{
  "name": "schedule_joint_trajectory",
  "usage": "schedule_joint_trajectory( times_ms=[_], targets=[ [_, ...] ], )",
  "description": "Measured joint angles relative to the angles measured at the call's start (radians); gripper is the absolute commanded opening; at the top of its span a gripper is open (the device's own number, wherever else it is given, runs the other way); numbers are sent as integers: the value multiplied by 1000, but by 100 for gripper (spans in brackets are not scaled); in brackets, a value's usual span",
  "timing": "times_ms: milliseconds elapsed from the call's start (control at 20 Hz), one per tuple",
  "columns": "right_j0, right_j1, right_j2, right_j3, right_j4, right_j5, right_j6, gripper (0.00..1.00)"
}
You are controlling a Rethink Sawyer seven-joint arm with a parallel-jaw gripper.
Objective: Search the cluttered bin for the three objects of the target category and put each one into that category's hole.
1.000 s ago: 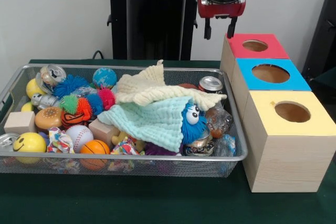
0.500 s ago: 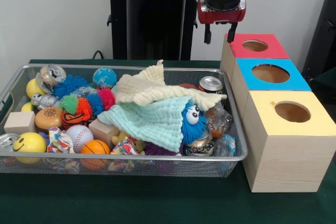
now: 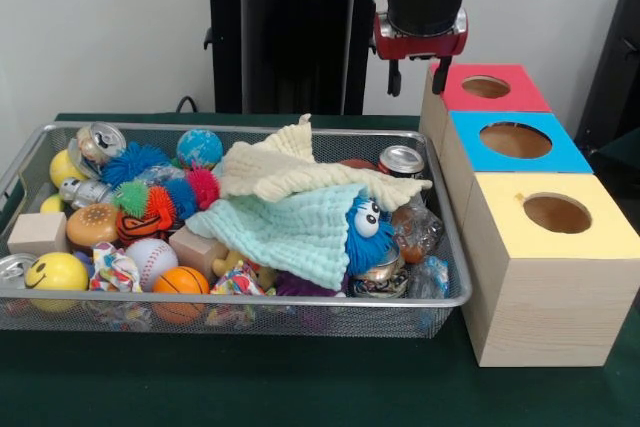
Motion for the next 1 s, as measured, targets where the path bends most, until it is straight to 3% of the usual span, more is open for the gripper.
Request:
schedule_joint_trajectory(
  times_ms=[1000],
  targets=[
    [-69,122,0,-122,0,30,0,100]
  ],
)
